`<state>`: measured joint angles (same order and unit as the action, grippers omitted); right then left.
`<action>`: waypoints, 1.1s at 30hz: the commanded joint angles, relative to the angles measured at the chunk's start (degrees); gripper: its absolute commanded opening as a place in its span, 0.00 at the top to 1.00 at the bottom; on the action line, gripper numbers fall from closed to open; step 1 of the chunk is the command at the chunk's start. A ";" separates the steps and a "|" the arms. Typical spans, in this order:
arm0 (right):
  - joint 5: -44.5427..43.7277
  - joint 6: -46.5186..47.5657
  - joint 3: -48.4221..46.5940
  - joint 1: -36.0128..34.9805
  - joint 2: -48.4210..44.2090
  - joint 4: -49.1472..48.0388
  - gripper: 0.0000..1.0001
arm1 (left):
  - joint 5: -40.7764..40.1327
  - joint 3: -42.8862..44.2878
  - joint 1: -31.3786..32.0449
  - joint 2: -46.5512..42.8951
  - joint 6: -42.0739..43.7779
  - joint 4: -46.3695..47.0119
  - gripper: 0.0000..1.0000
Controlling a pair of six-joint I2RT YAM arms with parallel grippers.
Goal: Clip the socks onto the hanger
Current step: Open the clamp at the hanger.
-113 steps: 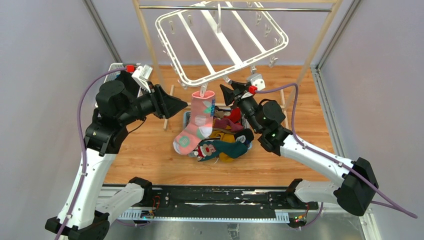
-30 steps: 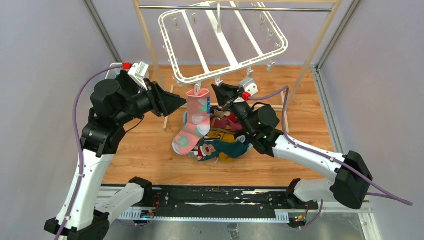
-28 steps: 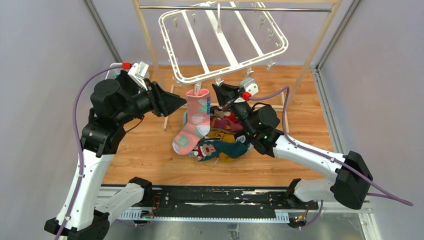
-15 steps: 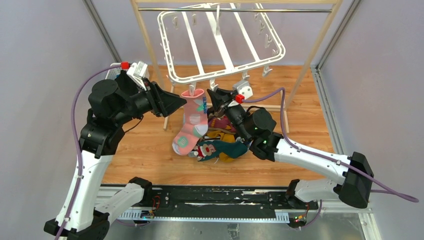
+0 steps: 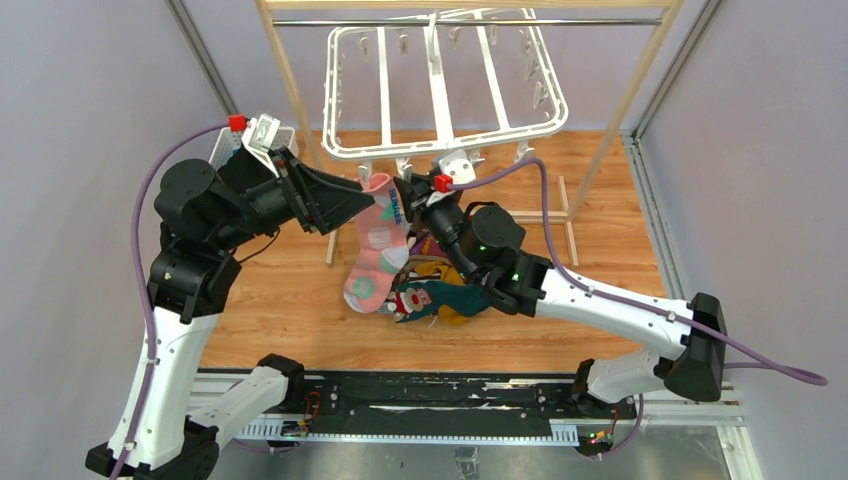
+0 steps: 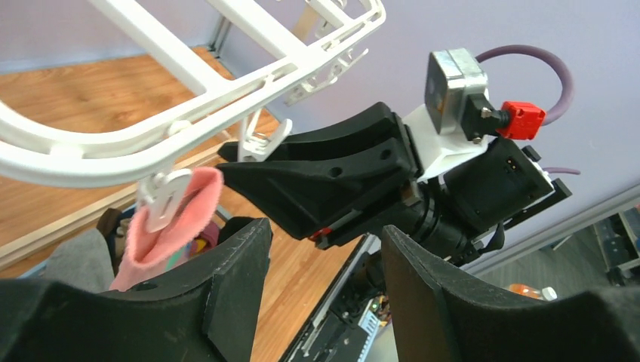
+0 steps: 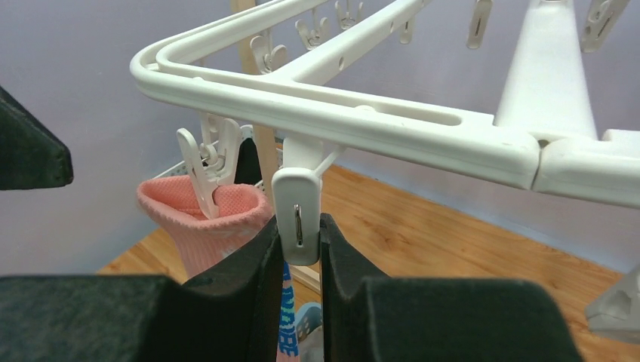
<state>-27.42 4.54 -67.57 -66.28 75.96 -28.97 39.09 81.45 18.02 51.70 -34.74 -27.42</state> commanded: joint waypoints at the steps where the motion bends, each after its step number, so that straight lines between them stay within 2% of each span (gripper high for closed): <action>1: -8.72 0.86 -5.96 -2.52 3.70 6.08 1.00 | 2.49 0.91 0.08 -0.15 -2.86 2.29 0.40; 3: -13.12 1.64 -7.97 -2.80 5.40 7.57 1.00 | 2.23 0.15 0.08 -0.73 -1.13 0.00 0.40; 5: -13.68 1.81 -8.74 -2.78 6.04 7.62 1.00 | 2.26 -2.25 0.08 -1.87 0.48 -1.92 0.40; 9: -9.73 0.96 -8.08 -2.80 5.90 7.47 1.00 | -1.25 -9.08 0.08 -4.79 6.29 -4.55 0.42; 13: -4.23 -0.87 -5.91 -2.80 4.35 7.52 1.00 | -3.97 -12.21 0.08 -4.50 9.47 -3.57 0.43; 19: 0.87 -2.90 -2.94 -2.71 2.00 6.53 1.00 | -3.09 -11.24 0.08 -1.16 6.08 2.63 0.41; 26: 2.84 -3.80 -2.49 -2.71 1.97 5.92 1.00 | -2.17 -8.81 0.08 0.66 -1.51 12.24 0.33; 33: 3.09 -4.23 -3.20 -2.71 3.17 6.21 1.00 | -4.40 -7.00 0.17 2.51 -3.03 14.75 0.33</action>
<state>-26.89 1.39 -71.37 -68.25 78.35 -23.51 35.70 72.49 18.04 53.08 -36.27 -16.43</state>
